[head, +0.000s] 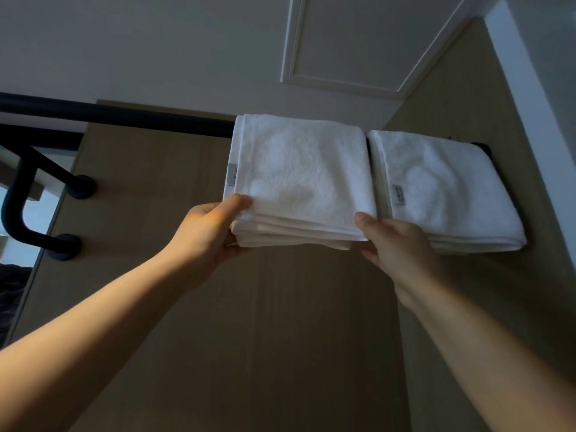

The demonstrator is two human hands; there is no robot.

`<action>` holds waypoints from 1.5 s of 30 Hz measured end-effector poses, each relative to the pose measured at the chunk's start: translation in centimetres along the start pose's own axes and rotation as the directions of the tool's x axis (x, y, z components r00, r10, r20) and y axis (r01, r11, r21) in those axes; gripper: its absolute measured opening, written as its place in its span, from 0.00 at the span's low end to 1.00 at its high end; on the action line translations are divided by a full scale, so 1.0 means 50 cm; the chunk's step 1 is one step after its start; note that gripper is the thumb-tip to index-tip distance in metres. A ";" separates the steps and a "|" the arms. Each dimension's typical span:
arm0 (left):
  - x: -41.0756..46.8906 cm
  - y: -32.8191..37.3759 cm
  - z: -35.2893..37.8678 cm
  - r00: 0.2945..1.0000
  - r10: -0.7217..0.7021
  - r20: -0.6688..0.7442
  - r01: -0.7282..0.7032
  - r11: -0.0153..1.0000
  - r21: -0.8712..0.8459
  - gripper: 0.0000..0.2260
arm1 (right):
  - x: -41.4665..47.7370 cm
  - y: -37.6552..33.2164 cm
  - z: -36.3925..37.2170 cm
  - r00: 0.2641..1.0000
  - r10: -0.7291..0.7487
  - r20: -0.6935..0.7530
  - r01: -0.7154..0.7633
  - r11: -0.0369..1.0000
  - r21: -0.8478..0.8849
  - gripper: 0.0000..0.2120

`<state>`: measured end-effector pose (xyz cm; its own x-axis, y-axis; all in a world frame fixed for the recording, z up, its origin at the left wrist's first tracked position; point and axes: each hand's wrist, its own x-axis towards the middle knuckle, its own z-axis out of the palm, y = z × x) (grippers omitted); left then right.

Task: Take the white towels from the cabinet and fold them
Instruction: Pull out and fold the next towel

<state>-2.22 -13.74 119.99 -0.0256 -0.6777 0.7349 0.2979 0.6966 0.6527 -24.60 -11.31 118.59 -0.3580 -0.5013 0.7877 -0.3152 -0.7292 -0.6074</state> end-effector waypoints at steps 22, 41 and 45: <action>0.005 -0.040 -0.008 0.995 0.090 0.052 -0.088 0.995 -0.040 0.07 | -0.004 0.032 0.016 0.983 0.117 0.141 -0.181 0.746 0.641 0.06; 0.005 -0.049 0.013 0.976 0.216 -0.034 -0.216 0.976 -0.007 0.17 | -0.004 0.046 0.029 0.971 0.188 -0.146 -0.029 0.702 0.712 0.12; 0.006 -0.050 0.004 0.976 0.217 -0.038 -0.214 0.975 0.062 0.17 | -0.005 0.053 0.029 0.969 0.185 -0.166 -0.018 0.717 0.697 0.15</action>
<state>-3.18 -15.65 118.60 0.0763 -0.5193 0.8512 0.2368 0.8387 0.4905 -24.07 -13.79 116.95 -0.5511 -0.5432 0.6334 0.3929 -0.8386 -0.3773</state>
